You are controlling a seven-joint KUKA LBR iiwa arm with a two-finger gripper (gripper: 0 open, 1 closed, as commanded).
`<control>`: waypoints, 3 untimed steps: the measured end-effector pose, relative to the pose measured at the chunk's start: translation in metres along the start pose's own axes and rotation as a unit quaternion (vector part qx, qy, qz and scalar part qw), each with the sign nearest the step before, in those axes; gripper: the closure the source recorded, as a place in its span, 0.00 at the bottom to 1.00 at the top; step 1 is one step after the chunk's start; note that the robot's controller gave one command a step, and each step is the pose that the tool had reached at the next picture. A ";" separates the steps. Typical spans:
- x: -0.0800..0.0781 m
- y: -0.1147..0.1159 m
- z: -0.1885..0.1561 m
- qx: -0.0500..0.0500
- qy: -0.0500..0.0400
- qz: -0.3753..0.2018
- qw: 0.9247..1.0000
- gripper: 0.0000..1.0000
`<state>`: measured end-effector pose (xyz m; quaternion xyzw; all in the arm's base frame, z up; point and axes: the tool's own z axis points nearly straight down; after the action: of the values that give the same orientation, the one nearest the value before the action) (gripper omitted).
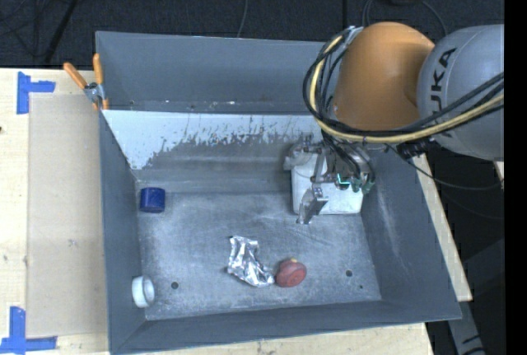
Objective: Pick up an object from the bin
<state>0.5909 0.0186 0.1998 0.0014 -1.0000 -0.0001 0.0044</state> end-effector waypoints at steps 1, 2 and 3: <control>0.064 0.084 0.129 -0.001 -0.009 0.076 0.997 0.00; 0.096 0.042 0.100 0.001 -0.002 0.119 0.993 0.00; 0.113 0.077 0.102 -0.001 -0.001 0.375 0.927 0.00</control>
Offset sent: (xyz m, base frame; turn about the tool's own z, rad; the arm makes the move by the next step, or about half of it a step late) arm -0.0683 0.0823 -0.1298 0.1535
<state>0.4767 0.0948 0.0988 -0.3734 -0.9277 0.0010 0.0031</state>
